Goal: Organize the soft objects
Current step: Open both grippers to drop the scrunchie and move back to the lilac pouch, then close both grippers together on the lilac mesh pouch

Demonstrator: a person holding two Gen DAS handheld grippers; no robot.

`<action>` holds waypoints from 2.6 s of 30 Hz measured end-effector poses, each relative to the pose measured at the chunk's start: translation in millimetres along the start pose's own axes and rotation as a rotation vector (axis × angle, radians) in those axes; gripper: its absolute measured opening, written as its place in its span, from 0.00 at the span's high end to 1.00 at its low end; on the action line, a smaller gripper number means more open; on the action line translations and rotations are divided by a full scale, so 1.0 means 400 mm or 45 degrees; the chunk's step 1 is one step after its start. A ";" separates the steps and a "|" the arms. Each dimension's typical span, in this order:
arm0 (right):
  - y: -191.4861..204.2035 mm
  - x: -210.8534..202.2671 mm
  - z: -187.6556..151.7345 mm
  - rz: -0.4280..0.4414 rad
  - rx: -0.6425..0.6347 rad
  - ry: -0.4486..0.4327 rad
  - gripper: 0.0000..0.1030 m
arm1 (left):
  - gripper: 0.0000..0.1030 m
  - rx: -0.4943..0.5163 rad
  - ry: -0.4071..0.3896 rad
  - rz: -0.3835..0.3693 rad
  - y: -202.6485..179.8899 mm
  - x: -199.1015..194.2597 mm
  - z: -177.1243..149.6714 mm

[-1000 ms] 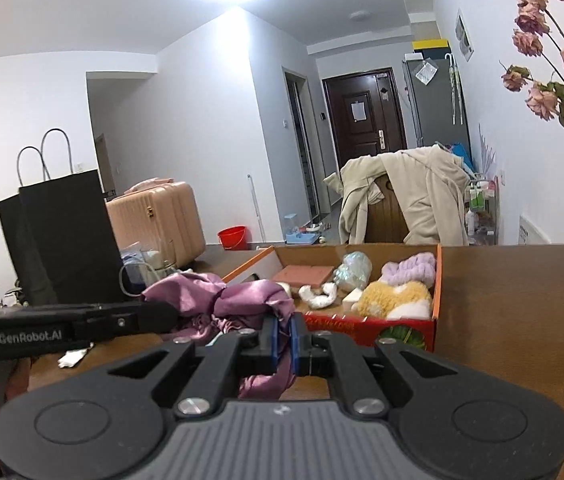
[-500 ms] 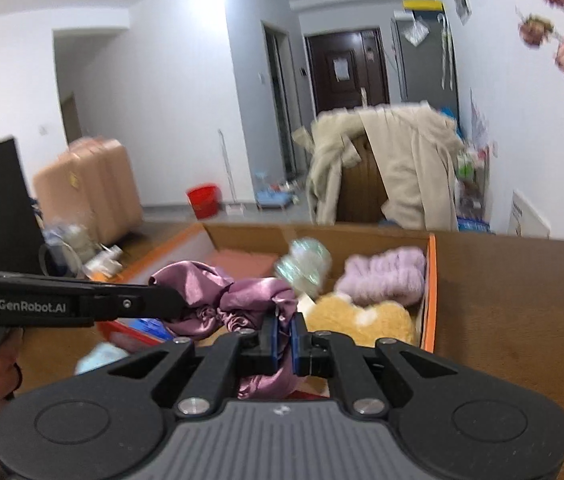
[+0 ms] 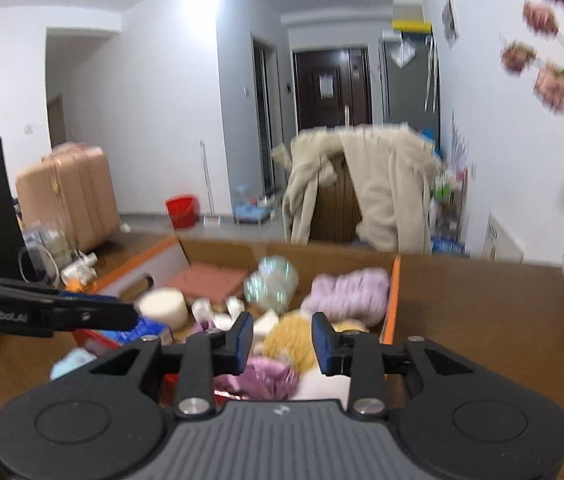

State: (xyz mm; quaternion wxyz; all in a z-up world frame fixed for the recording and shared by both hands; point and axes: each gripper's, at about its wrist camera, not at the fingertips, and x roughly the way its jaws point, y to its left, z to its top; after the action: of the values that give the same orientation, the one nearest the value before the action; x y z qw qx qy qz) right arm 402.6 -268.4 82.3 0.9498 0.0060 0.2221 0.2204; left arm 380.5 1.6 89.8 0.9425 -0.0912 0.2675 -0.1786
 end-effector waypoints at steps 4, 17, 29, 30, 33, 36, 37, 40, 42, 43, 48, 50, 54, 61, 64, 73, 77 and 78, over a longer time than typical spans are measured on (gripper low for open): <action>0.009 -0.107 0.018 0.010 -0.014 -0.083 0.60 | 0.48 0.026 -0.069 0.063 -0.035 -0.120 -0.019; 0.042 -0.322 -0.152 0.031 -0.089 -0.034 0.40 | 0.28 -0.007 -0.101 0.185 -0.189 -0.315 -0.286; 0.040 -0.398 -0.301 -0.041 0.001 0.042 0.40 | 0.28 0.028 0.005 0.102 -0.307 -0.253 -0.406; 0.035 -0.405 -0.301 -0.047 0.010 0.037 0.40 | 0.28 0.041 0.012 0.092 -0.320 -0.236 -0.409; 0.014 -0.417 -0.299 -0.070 0.026 0.032 0.40 | 0.28 0.089 0.036 0.078 -0.358 -0.177 -0.416; -0.010 -0.416 -0.291 -0.096 0.040 0.035 0.40 | 0.34 0.127 0.058 0.103 -0.376 -0.124 -0.418; -0.016 -0.412 -0.288 -0.102 0.042 0.039 0.40 | 0.44 0.118 0.064 0.100 -0.373 -0.113 -0.413; -0.035 -0.398 -0.284 -0.114 0.060 0.052 0.40 | 0.66 0.090 0.091 0.093 -0.345 -0.094 -0.404; -0.042 -0.381 -0.283 -0.117 0.071 0.065 0.40 | 0.71 0.079 0.101 0.131 -0.317 -0.090 -0.402; -0.045 -0.370 -0.282 -0.111 0.074 0.076 0.40 | 0.73 0.075 0.093 0.149 -0.304 -0.093 -0.399; -0.044 -0.309 -0.276 -0.041 0.110 0.123 0.40 | 0.70 0.035 0.056 0.122 -0.225 -0.131 -0.376; -0.035 -0.270 -0.276 0.016 0.124 0.158 0.40 | 0.56 -0.008 0.049 0.087 -0.203 -0.133 -0.367; -0.017 -0.188 -0.294 0.005 0.085 0.272 0.41 | 0.40 -0.067 0.041 0.087 -0.177 -0.109 -0.340; -0.001 -0.154 -0.319 -0.074 -0.022 0.329 0.48 | 0.83 -0.121 0.101 -0.053 -0.141 -0.040 -0.321; 0.014 -0.151 -0.324 -0.065 -0.062 0.318 0.61 | 0.89 -0.121 0.089 -0.094 -0.139 -0.038 -0.325; 0.033 -0.125 -0.305 0.029 -0.080 0.336 0.90 | 0.91 -0.182 0.136 -0.101 -0.118 -0.015 -0.339; 0.034 -0.120 -0.310 0.022 -0.058 0.309 0.92 | 0.92 -0.169 0.116 -0.088 -0.121 -0.020 -0.337; 0.036 -0.121 -0.311 0.017 -0.057 0.306 0.93 | 0.93 -0.163 0.110 -0.086 -0.123 -0.023 -0.338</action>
State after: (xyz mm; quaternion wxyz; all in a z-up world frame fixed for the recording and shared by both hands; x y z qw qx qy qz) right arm 304.9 -286.6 -8.0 0.9147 -0.0402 0.3293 0.2309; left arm 286.6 -50.5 -6.2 0.9158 -0.1524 0.3155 -0.1965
